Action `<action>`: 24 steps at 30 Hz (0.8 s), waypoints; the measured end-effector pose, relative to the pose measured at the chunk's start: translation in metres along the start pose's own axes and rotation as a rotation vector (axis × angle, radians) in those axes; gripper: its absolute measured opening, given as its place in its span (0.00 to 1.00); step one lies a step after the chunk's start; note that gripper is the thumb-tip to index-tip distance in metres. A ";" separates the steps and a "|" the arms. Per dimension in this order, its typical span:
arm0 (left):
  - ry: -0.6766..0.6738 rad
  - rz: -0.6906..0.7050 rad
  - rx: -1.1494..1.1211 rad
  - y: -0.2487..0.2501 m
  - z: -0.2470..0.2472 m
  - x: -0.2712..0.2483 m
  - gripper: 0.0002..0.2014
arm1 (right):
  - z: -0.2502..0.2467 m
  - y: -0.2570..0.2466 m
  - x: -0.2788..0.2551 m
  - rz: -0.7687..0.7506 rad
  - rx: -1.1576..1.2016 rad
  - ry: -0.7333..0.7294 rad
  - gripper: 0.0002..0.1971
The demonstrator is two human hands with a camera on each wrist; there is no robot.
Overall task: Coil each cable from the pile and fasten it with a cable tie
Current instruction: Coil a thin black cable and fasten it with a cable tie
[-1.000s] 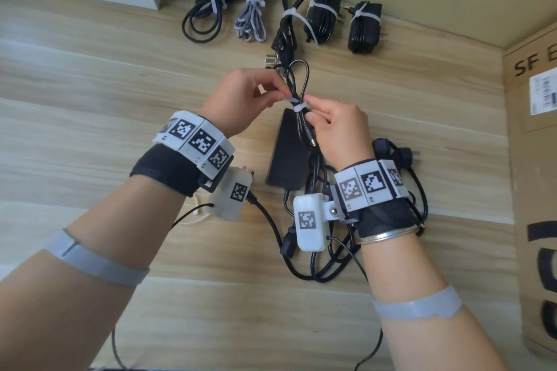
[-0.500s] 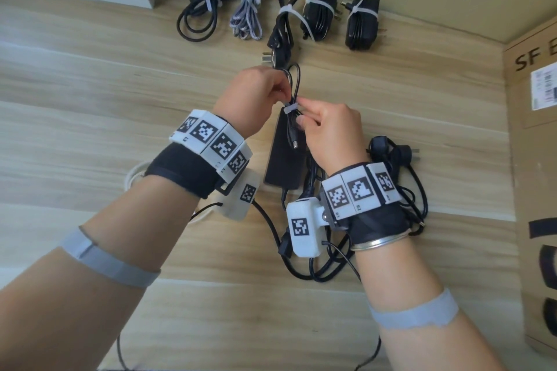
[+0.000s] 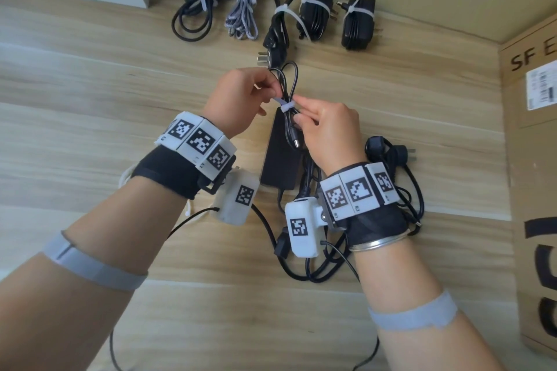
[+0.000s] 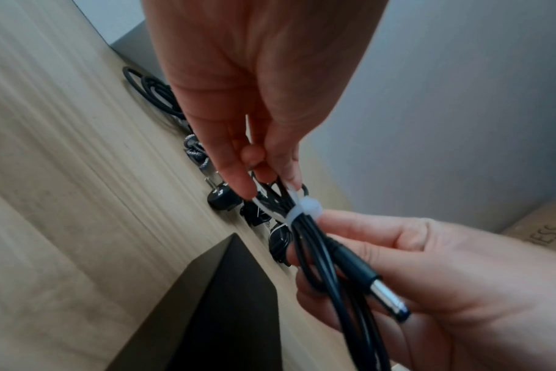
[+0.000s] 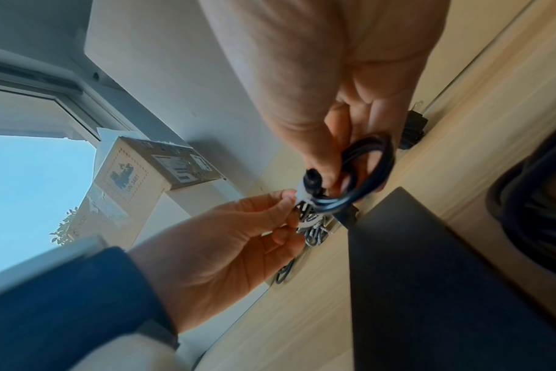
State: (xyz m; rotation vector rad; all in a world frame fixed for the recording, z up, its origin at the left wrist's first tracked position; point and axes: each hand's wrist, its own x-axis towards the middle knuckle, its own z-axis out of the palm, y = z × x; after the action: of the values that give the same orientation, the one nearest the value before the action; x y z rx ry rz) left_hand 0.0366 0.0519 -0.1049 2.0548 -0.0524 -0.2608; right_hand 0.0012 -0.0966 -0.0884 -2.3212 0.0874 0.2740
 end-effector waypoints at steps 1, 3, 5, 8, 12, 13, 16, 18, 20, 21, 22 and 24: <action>0.001 0.002 -0.021 0.000 -0.001 0.000 0.09 | 0.000 0.000 0.000 0.001 -0.002 -0.002 0.16; -0.008 0.002 -0.034 0.001 -0.002 0.000 0.09 | 0.000 0.001 0.000 0.001 -0.012 -0.007 0.17; -0.013 0.001 0.002 0.002 0.000 0.001 0.09 | 0.001 0.002 0.000 -0.005 -0.040 -0.012 0.17; -0.011 0.010 0.058 0.001 0.001 0.002 0.09 | 0.001 0.002 -0.001 -0.012 -0.068 -0.017 0.17; -0.029 0.038 0.089 0.001 0.000 0.001 0.09 | 0.001 0.003 0.000 -0.019 -0.093 -0.025 0.17; -0.042 0.052 0.109 0.002 0.001 0.001 0.09 | 0.001 0.003 0.000 -0.024 -0.101 -0.026 0.17; -0.067 0.102 0.181 0.004 0.007 -0.001 0.08 | 0.003 0.002 -0.001 -0.025 -0.094 -0.024 0.16; -0.044 0.131 0.198 0.004 0.010 -0.001 0.07 | 0.003 0.002 -0.003 -0.016 -0.060 -0.004 0.16; 0.018 0.168 0.173 0.003 0.011 -0.001 0.05 | 0.002 0.002 -0.003 0.001 -0.009 0.019 0.17; 0.056 0.188 0.151 0.002 0.012 -0.001 0.04 | 0.001 0.001 -0.003 0.008 0.009 0.027 0.18; 0.100 0.197 0.125 0.002 0.012 -0.002 0.07 | 0.000 0.001 -0.003 0.013 0.016 0.032 0.18; 0.186 0.165 0.072 0.002 0.011 -0.002 0.15 | -0.001 0.001 -0.005 0.007 0.017 0.052 0.18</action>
State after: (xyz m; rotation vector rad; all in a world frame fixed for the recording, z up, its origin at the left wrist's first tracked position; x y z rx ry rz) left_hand 0.0325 0.0419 -0.1081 2.1239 -0.1184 0.0353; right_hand -0.0034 -0.0983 -0.0874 -2.3115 0.1238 0.2159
